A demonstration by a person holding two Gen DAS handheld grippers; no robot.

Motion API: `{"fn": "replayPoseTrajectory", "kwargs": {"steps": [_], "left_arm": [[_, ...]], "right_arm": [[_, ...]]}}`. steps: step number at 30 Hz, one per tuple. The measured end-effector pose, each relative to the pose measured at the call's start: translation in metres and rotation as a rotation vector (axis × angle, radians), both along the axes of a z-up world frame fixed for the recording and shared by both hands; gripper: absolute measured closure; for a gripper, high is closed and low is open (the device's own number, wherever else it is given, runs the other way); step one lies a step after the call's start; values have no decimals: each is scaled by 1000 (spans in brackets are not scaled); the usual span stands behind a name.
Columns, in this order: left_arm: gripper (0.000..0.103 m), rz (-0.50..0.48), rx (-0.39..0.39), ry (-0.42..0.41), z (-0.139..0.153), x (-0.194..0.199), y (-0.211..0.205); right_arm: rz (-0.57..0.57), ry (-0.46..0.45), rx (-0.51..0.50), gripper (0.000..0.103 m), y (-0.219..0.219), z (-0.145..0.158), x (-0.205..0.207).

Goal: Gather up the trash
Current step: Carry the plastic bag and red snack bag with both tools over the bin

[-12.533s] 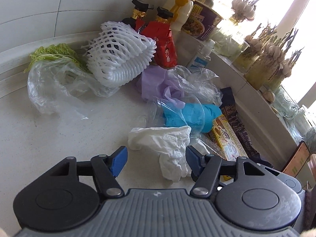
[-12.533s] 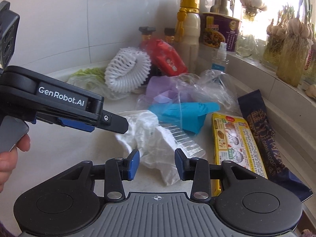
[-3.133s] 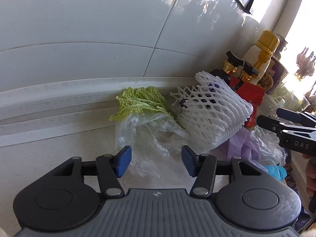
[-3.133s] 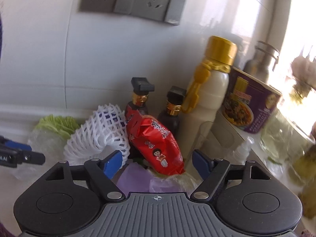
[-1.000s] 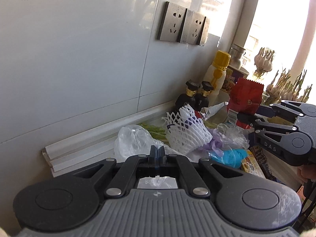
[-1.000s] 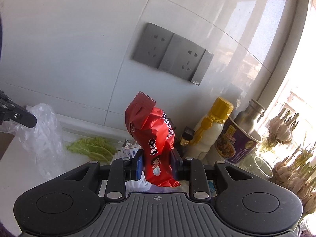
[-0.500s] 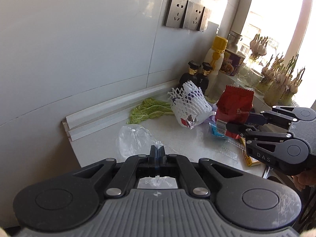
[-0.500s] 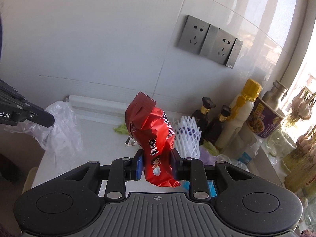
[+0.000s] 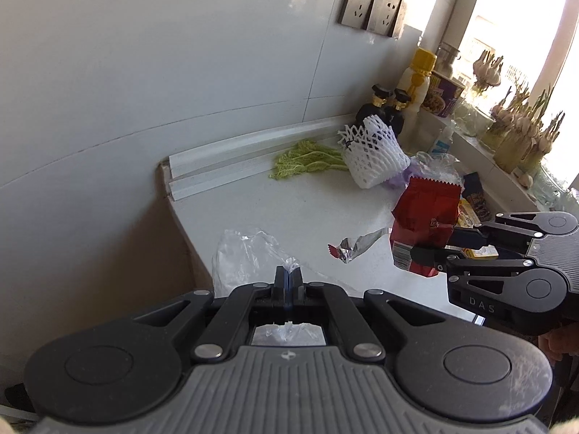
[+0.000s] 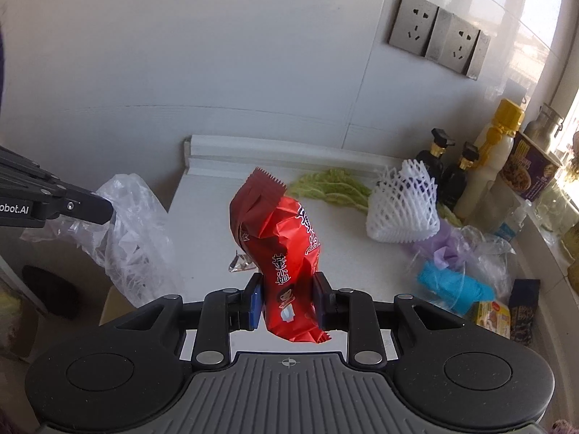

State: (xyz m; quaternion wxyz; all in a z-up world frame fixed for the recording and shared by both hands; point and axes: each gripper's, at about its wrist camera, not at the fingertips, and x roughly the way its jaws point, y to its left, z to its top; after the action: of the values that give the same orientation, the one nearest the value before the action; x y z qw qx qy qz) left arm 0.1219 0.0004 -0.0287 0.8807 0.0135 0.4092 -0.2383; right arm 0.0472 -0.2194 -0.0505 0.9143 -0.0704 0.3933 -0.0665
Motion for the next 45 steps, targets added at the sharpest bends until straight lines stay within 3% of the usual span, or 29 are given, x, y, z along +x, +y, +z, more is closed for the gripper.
{"fn": "replayPoseTrajectory", "kwargs": {"steps": [9,27,34,45], "left_arm": [[103,61,26,67,-25,-10,37],[103,237,15,210,-92,-15,110],[103,325,5,246,-118,-11,137],[103,435,-6,356,-188,10,158]], "right_arm": [[32,75,92,77,41,-19,5],[181,196,143,76,138,-57,48],[198,251,149,76,164,-88,71],[197,354,185,76,177,-158,105]]}}
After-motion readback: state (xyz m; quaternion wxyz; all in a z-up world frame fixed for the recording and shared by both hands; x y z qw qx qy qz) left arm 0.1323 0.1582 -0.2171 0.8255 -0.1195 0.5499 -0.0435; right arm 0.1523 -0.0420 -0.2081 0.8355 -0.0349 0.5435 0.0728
